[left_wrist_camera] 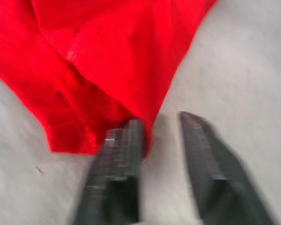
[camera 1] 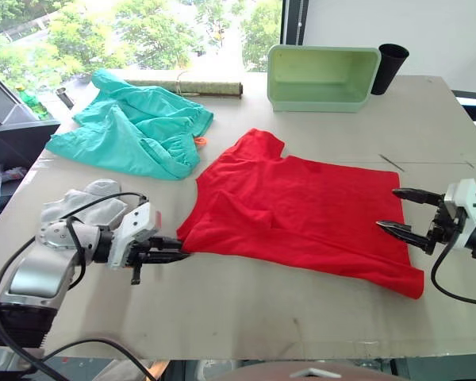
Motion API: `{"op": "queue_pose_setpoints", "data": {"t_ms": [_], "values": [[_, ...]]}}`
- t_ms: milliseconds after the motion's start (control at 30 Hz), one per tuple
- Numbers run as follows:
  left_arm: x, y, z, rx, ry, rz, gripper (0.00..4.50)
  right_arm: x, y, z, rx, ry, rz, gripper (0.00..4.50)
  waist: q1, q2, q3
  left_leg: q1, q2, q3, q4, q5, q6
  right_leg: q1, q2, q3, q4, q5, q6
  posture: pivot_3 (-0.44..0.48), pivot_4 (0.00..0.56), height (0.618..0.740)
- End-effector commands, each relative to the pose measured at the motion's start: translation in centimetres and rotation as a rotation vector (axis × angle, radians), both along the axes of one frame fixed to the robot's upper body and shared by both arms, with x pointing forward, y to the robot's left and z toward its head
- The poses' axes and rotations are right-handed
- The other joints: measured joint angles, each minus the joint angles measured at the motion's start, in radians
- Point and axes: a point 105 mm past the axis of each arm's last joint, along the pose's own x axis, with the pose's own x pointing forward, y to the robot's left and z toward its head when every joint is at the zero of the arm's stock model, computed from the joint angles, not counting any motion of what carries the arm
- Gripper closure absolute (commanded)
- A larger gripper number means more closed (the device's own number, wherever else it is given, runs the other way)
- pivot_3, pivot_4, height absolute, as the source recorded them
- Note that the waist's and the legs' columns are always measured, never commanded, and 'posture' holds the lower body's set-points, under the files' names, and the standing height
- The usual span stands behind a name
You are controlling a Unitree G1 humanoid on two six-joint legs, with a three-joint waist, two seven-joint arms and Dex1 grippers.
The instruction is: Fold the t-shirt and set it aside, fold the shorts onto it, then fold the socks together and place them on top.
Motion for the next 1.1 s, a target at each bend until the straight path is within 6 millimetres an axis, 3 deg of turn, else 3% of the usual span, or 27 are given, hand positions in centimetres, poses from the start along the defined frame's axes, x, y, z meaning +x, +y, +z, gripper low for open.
{"op": "queue_pose_setpoints", "data": {"t_ms": [33,333,433,567,667,833,900,967,1100], "values": [[-1.6,0.3,0.7,0.01,0.053,-0.038,4.44,-0.1,-0.2,0.9,-0.017,-0.04,0.008,0.0,-0.002,0.0,0.0,0.0,0.0,0.0,0.0,0.0,0.0,0.0,0.0,0.0,0.0,0.0,0.0,0.0,0.15,0.74],[-6.6,1.3,-0.4,0.064,0.246,-0.082,4.44,-1.5,0.2,-0.3,-0.03,0.048,0.089,0.0,-0.001,0.001,0.0,-0.003,0.0,-0.001,-0.001,0.0,-0.001,-0.002,-0.001,-0.001,-0.003,-0.001,-0.001,0.0,0.15,0.74],[-6.9,1.7,-0.8,0.081,0.24,-0.064,4.44,-1.2,0.4,-0.3,-0.04,0.049,0.094,0.0,-0.001,0.001,0.0,-0.003,0.0,-0.001,-0.001,-0.002,-0.004,-0.002,-0.001,-0.001,-0.003,-0.001,-0.001,0.0,0.15,0.74],[-5.7,1.5,-0.8,0.06,0.181,0.0,4.44,-0.6,0.6,-0.4,-0.056,0.05,0.096,0.0,0.0,0.001,0.0,-0.003,0.0,-0.003,-0.001,-0.003,-0.004,-0.002,-0.002,-0.003,-0.004,-0.001,-0.002,0.0,0.15,0.74],[-5.7,1.7,-0.9,0.086,0.158,-0.001,3.55,0.2,0.9,-0.5,-0.076,0.042,0.105,0.0,0.0,0.002,0.0,-0.004,0.0,-0.003,-0.001,-0.003,-0.004,-0.002,-0.002,-0.003,-0.005,-0.001,-0.002,0.0,0.15,0.74],[-6.5,2.5,-0.4,0.094,0.217,0.007,1.54,2.3,1.1,-0.8,-0.125,0.046,0.072,0.0,0.001,0.009,-0.002,-0.004,0.0,-0.003,-0.001,-0.002,-0.004,-0.002,-0.001,-0.004,-0.006,0.0,-0.002,0.0,0.15,0.74],[-7.0,2.6,1.0,0.055,0.258,-0.03,0.86,2.8,1.4,-0.5,-0.113,0.047,0.086,0.0,0.002,0.01,-0.002,-0.004,0.0,-0.005,-0.001,-0.002,-0.005,-0.002,-0.001,-0.005,-0.006,-0.001,-0.002,0.0,0.15,0.74],[-6.8,2.7,2.6,0.014,0.27,-0.053,0.86,3.3,1.7,-0.2,-0.109,0.042,0.092,0.0,-0.001,0.01,-0.002,-0.004,0.001,-0.005,-0.001,-0.002,-0.005,-0.002,0.0,-0.006,-0.006,-0.001,-0.002,0.0,0.15,0.74],[-3.1,1.6,5.6,-0.115,0.117,-0.043,0.86,3.6,2.0,0.0,-0.104,0.026,0.094,0.0,0.011,0.011,-0.002,-0.006,0.0,-0.006,-0.001,-0.002,-0.005,-0.002,0.0,-0.007,-0.006,-0.001,-0.001,0.0,0.15,0.74]]}}
